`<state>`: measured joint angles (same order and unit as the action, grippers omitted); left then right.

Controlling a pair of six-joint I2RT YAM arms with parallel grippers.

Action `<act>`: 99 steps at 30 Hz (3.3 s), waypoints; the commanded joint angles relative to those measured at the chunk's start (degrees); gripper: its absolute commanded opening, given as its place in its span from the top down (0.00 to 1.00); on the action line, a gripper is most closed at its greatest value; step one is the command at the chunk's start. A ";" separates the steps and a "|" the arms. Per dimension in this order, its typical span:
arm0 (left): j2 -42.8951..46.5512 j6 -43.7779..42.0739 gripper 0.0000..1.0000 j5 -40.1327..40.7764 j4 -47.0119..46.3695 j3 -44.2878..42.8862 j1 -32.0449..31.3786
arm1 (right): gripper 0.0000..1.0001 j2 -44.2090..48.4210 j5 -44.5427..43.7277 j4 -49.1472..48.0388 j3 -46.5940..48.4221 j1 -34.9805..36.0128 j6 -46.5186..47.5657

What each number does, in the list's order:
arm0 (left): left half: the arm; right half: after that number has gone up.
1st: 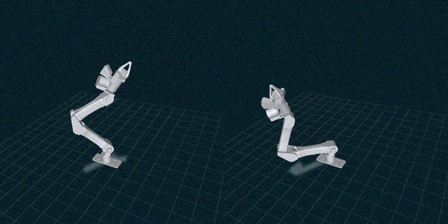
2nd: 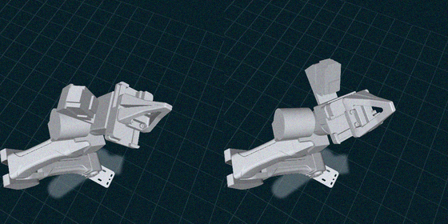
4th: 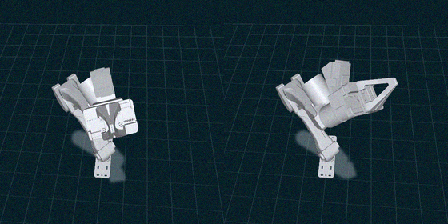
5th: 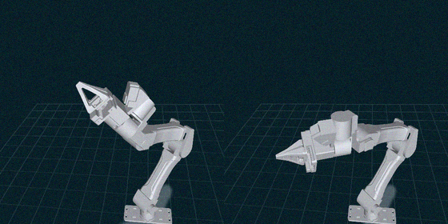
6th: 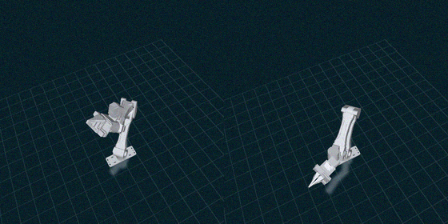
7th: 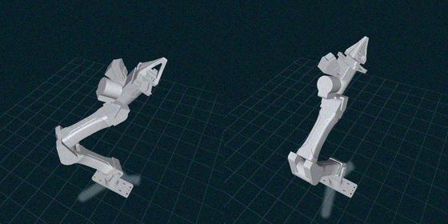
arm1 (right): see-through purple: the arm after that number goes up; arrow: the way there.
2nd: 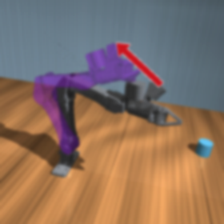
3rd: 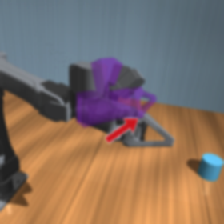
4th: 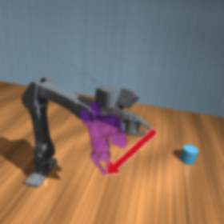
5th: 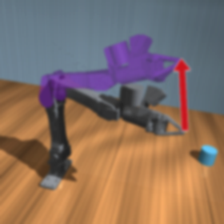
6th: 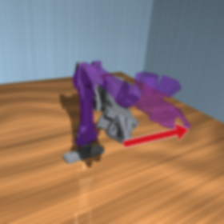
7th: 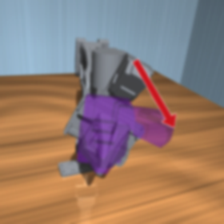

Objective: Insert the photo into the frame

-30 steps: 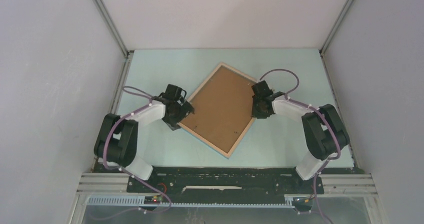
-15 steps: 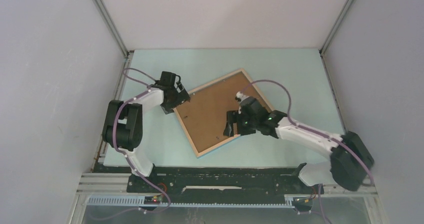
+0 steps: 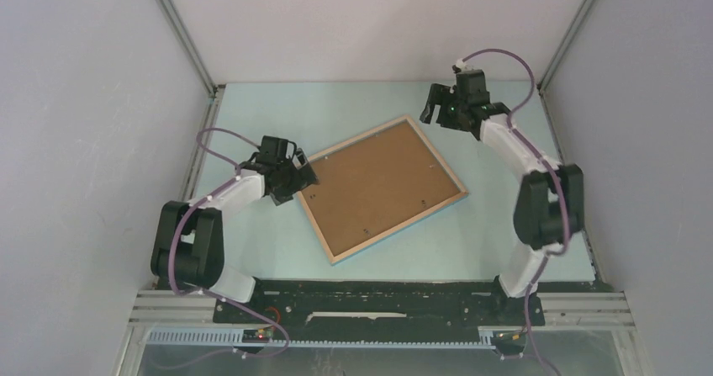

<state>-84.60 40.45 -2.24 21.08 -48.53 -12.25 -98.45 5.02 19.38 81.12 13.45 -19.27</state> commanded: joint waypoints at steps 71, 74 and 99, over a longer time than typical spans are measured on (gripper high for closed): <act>-23.56 -0.12 0.56 14.51 19.11 -25.80 -3.14 | 1.00 -26.95 8.50 14.46 16.87 -5.89 8.77; -23.71 0.97 0.57 14.90 18.45 -26.25 -2.56 | 1.00 -26.80 8.67 14.30 16.75 -5.94 8.87; -11.60 1.10 0.26 15.28 10.72 -15.94 -1.28 | 1.00 -26.55 11.16 13.86 16.13 -5.98 8.37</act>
<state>-100.49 47.33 11.07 31.03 -66.32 -13.21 -126.76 15.38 33.85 97.91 7.57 -8.73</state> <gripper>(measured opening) 0.722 0.279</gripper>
